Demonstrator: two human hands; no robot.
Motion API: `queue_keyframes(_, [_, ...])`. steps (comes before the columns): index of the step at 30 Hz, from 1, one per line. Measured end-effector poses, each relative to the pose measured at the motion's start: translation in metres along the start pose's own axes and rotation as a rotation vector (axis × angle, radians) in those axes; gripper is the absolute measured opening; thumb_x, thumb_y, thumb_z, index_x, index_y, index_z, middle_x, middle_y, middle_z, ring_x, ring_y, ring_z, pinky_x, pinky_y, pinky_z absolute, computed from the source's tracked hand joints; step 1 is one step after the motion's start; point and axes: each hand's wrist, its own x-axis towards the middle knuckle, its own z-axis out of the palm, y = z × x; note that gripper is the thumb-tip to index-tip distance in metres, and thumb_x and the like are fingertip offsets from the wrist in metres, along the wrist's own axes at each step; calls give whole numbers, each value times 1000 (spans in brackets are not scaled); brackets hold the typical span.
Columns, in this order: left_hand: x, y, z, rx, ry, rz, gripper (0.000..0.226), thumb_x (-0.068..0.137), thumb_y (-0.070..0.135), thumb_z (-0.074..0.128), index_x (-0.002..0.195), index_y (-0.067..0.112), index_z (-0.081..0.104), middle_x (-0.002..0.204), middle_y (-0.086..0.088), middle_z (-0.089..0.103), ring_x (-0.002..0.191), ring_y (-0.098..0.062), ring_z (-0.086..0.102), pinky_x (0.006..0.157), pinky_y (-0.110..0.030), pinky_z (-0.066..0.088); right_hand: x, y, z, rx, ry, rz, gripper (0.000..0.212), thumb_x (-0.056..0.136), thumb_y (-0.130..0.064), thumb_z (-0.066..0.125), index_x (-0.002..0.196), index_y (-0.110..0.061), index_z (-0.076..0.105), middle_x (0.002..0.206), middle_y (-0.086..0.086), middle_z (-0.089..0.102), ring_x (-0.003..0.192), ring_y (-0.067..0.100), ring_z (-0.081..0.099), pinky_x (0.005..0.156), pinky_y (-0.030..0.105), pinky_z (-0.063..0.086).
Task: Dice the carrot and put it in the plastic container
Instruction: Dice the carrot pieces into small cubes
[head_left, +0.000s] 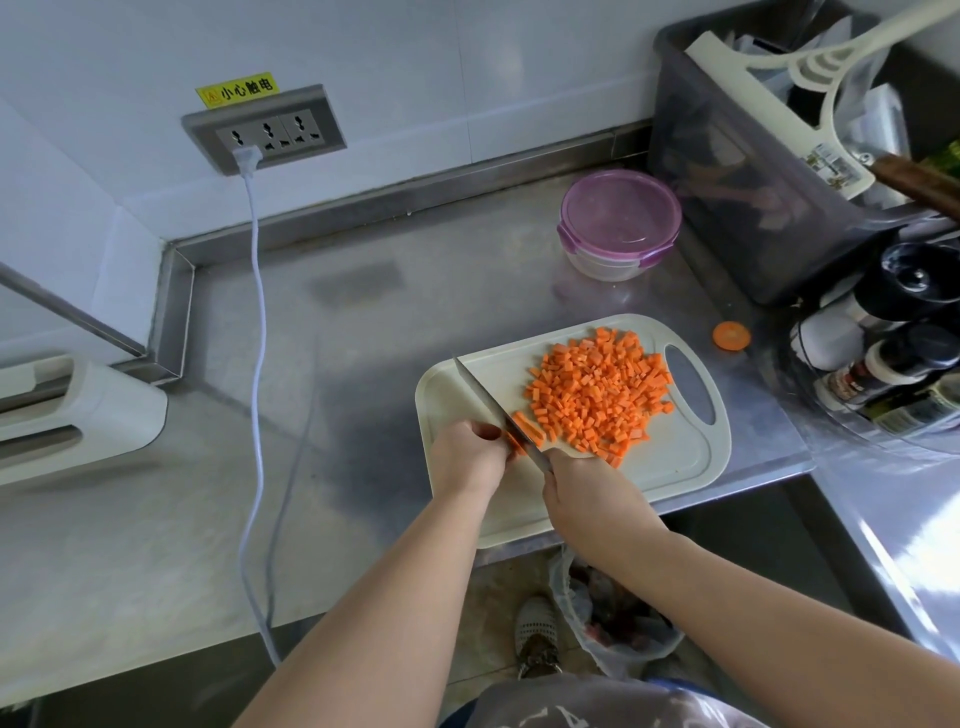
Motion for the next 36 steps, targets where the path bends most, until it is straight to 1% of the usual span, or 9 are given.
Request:
queue_keyframes(9, [3, 0, -1, 48, 10, -1, 19, 79, 16, 73, 70, 25, 59, 93, -9, 71, 91, -29, 68, 88, -42, 55, 3, 0, 0, -47, -46, -17, 23, 100, -11, 35, 118, -11, 48, 87, 5, 56, 76, 25, 56, 63, 35, 48])
queue_keyframes(12, [4, 0, -1, 113, 13, 21, 11, 80, 22, 72, 81, 25, 62, 95, -4, 72, 90, -23, 67, 86, -36, 55, 3, -2, 2, -60, -61, 7, 27, 99, -10, 35, 123, -13, 46, 94, 8, 59, 84, 26, 61, 70, 38, 54])
queue_keyframes(15, [4, 0, -1, 129, 12, 30, 7, 81, 17, 68, 81, 24, 66, 89, -2, 72, 86, -20, 67, 77, -28, 54, 2, -4, 5, -83, -63, 27, 34, 99, -8, 36, 132, -13, 39, 100, 8, 61, 88, 26, 62, 67, 34, 51])
queue_keyframes(18, [3, 0, -2, 141, 2, 19, 9, 80, 16, 67, 87, 19, 70, 87, -3, 72, 85, -20, 67, 77, -29, 54, 4, -5, 5, -69, -48, 35, 37, 99, -8, 36, 135, -15, 37, 104, 8, 62, 92, 26, 63, 72, 34, 52])
queue_keyframes(23, [3, 1, -2, 190, 12, 54, 14, 81, 15, 68, 73, 25, 63, 86, -2, 71, 86, -21, 66, 80, -29, 52, 4, 0, 0, 70, -6, 7, 27, 101, -18, 33, 124, -14, 46, 104, 13, 63, 93, 31, 62, 78, 40, 53])
queue_keyframes(29, [-6, 7, -6, 208, -25, 115, 25, 86, 10, 60, 65, 22, 63, 72, -1, 66, 73, -19, 60, 71, -27, 47, -3, 8, -8, 47, 43, -71, 26, 102, -24, 31, 119, -14, 49, 89, 11, 63, 80, 32, 61, 68, 38, 50])
queue_keyframes(32, [-2, 8, -21, 121, 94, 150, 21, 88, 7, 54, 79, 23, 66, 76, 4, 66, 82, -20, 66, 82, -31, 53, -5, 9, -10, 4, 32, -94, 30, 103, -24, 31, 127, -17, 47, 88, 9, 63, 79, 31, 62, 71, 40, 53])
queue_keyframes(34, [5, 12, -36, 15, 305, 222, 23, 89, 4, 50, 100, 15, 67, 93, -1, 69, 94, -23, 66, 90, -34, 50, -8, 9, -13, -33, 34, -113, 33, 103, -24, 31, 133, -19, 43, 87, 7, 62, 79, 29, 63, 72, 41, 54])
queue_keyframes(36, [4, 25, -51, -7, 523, 365, 30, 88, -3, 45, 103, 13, 66, 105, -3, 66, 102, -21, 61, 90, -24, 43, -11, 9, -15, -85, 44, -146, 33, 103, -25, 31, 135, -21, 42, 88, 5, 63, 79, 28, 63, 72, 39, 54])
